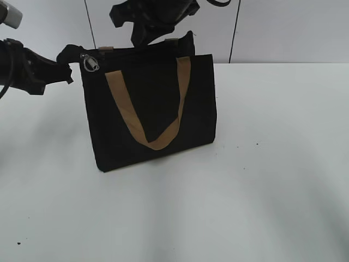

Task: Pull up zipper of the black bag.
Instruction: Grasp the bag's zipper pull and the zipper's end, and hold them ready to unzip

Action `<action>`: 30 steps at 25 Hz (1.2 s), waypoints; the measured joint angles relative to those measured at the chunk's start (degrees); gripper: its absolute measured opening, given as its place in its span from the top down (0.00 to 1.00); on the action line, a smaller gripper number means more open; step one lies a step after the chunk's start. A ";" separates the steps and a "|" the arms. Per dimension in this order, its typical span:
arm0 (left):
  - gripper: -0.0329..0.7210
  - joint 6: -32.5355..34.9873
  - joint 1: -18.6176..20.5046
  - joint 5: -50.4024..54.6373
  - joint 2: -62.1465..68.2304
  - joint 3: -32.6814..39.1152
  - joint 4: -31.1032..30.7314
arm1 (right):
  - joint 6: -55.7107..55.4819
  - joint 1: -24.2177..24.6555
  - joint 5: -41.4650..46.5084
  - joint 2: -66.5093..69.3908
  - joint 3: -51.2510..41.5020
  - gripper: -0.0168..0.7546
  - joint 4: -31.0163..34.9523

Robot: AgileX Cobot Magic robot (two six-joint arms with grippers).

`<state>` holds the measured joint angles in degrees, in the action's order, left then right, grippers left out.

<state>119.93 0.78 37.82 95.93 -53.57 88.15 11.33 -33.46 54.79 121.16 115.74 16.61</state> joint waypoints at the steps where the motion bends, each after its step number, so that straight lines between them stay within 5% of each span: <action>1: 0.93 -0.08 0.00 -0.20 0.00 0.00 0.05 | 0.00 0.13 0.05 0.00 0.00 1.00 -0.01; 8: 0.93 -0.21 0.00 1.30 0.00 0.00 0.34 | 8.33 -0.05 0.05 0.00 0.00 0.97 7.62; 14: 0.93 -0.21 0.00 2.58 0.00 0.00 0.34 | 14.17 -0.36 -0.37 0.00 0.00 0.56 17.78; 18: 0.93 -0.35 0.00 2.84 0.00 0.00 0.49 | 14.58 -2.35 -0.61 0.12 0.00 0.46 16.26; 30: 0.93 -0.35 0.00 3.74 0.00 0.00 1.66 | 9.27 -6.16 -2.86 2.59 0.00 0.45 6.87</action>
<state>119.58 0.78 41.57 95.93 -53.57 89.81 20.59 -39.62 51.94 123.75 115.74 23.48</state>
